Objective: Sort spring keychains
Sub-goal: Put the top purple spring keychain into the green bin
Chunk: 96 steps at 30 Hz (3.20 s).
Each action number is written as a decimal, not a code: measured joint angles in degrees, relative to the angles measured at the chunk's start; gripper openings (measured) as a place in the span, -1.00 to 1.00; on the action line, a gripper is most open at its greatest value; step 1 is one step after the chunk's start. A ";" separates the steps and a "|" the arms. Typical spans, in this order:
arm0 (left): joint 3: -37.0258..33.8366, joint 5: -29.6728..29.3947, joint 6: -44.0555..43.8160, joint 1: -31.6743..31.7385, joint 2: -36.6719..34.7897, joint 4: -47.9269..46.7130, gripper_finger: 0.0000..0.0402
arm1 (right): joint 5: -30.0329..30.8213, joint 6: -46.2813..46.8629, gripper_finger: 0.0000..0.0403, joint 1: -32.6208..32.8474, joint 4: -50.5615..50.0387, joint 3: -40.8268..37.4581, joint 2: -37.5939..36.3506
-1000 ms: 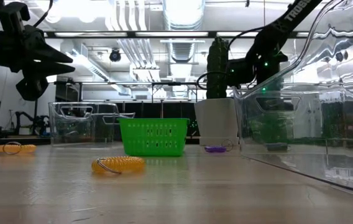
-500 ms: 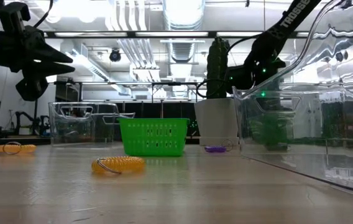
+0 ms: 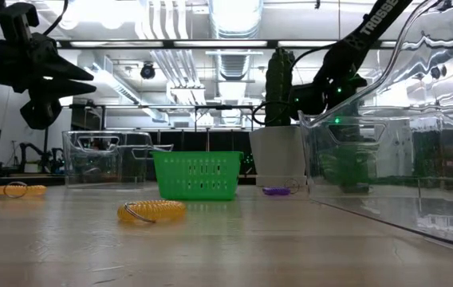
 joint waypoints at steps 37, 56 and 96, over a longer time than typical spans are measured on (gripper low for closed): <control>0.00 -0.02 0.13 0.00 0.00 -0.11 -0.59 | -29.91 2.24 -0.94 6.88 1.97 0.46 -31.47; 0.00 -0.02 0.11 -0.01 -0.02 -0.22 -0.59 | -60.58 -4.67 -0.94 15.16 28.80 0.46 -54.99; -0.02 -0.04 0.50 -0.02 -0.02 -0.57 -0.59 | -15.95 -6.77 -0.94 28.28 10.35 29.40 -3.70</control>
